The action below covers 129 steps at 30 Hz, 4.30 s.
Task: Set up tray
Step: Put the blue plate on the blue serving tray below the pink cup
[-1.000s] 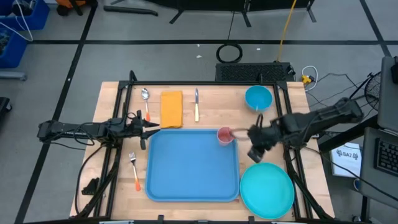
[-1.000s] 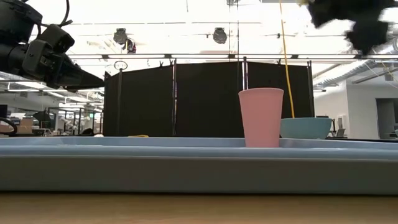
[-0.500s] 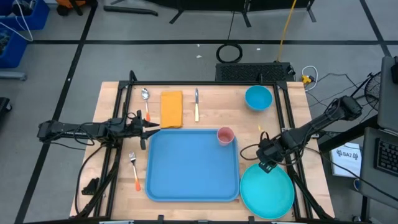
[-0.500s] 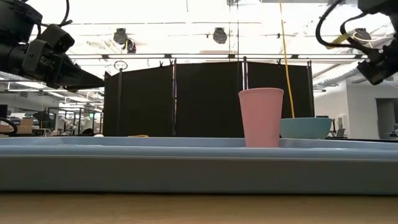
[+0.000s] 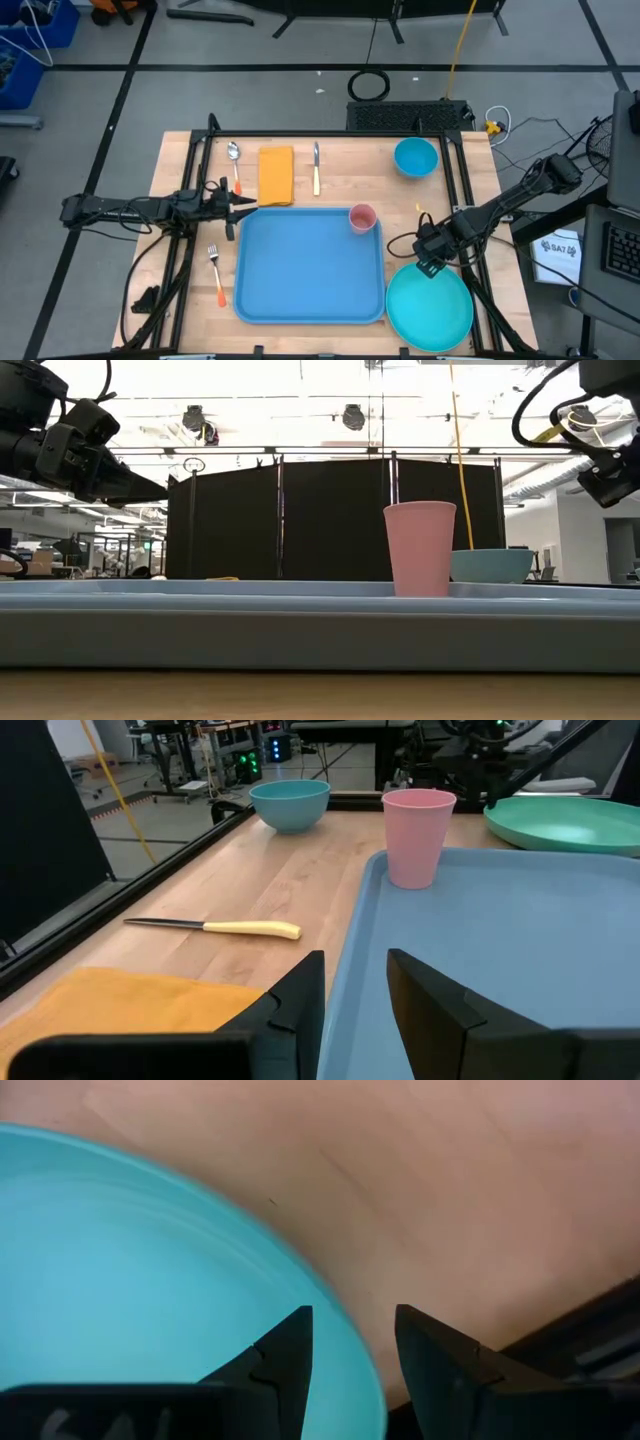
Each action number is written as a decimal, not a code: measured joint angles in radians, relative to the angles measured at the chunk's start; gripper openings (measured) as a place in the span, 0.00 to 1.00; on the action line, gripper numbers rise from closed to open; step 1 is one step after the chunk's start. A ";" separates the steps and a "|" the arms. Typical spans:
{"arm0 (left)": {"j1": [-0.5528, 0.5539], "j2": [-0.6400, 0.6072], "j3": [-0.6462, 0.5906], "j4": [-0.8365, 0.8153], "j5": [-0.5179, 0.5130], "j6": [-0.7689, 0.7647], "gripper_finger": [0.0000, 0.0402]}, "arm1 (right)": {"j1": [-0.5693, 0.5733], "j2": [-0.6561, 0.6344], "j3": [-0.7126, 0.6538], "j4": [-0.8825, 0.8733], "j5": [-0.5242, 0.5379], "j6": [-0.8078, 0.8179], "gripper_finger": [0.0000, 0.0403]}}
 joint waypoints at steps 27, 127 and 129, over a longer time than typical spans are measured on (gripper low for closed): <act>0.000 0.000 0.000 0.000 0.000 0.000 0.29 | 0.000 0.000 -0.117 0.184 -0.037 0.055 0.14; 0.000 0.000 -0.001 0.001 0.005 -0.004 0.29 | -0.150 0.448 0.158 0.880 0.280 -0.482 0.32; 0.000 0.000 -0.001 0.001 0.005 -0.004 0.29 | -0.150 0.448 0.158 0.880 0.279 -0.468 0.33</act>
